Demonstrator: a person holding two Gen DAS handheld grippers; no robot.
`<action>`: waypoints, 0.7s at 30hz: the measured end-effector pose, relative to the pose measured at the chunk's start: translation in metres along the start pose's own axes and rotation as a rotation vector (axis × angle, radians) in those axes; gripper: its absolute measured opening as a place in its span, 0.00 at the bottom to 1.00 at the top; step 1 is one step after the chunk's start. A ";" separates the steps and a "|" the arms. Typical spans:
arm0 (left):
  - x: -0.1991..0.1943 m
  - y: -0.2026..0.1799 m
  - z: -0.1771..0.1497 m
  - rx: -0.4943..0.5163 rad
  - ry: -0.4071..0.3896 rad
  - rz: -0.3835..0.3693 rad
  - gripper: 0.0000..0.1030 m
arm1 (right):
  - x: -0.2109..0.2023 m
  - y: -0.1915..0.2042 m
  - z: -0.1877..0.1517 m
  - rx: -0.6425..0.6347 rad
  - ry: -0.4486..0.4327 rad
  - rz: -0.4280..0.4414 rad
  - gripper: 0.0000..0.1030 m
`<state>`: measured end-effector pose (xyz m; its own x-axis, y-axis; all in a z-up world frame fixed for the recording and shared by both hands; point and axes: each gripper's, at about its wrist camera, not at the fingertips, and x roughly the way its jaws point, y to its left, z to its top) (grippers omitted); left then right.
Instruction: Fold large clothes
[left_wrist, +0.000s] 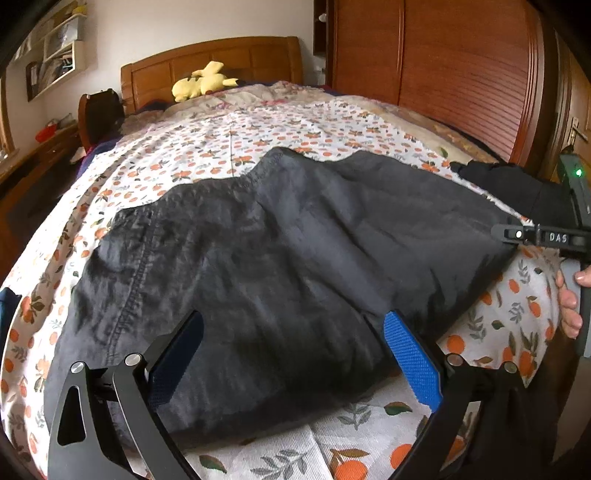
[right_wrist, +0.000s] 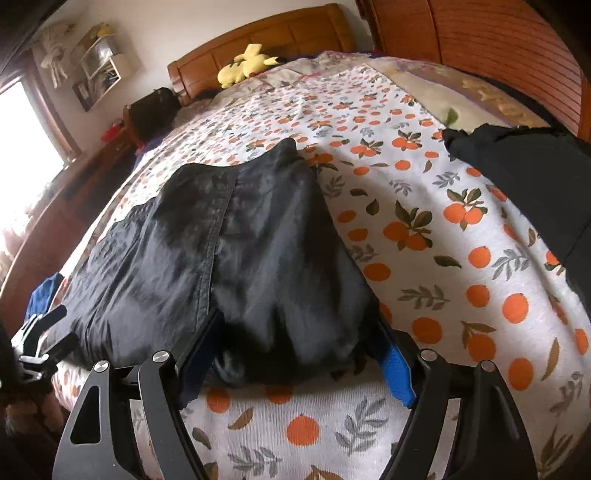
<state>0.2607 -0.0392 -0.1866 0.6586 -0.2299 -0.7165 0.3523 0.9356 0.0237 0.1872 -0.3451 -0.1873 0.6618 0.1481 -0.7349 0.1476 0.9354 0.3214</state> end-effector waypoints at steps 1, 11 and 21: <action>0.003 0.000 -0.001 0.000 0.006 0.004 0.96 | 0.003 -0.001 0.000 0.010 0.009 -0.001 0.76; 0.020 0.003 -0.012 0.000 0.038 0.010 0.97 | 0.013 0.004 -0.003 0.004 0.030 -0.012 0.75; 0.021 0.007 -0.016 -0.021 0.029 -0.008 0.98 | 0.013 0.018 0.001 0.032 0.037 0.108 0.18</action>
<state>0.2661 -0.0329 -0.2129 0.6363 -0.2295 -0.7365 0.3433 0.9392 0.0039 0.1990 -0.3264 -0.1904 0.6476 0.2593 -0.7165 0.1007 0.9029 0.4178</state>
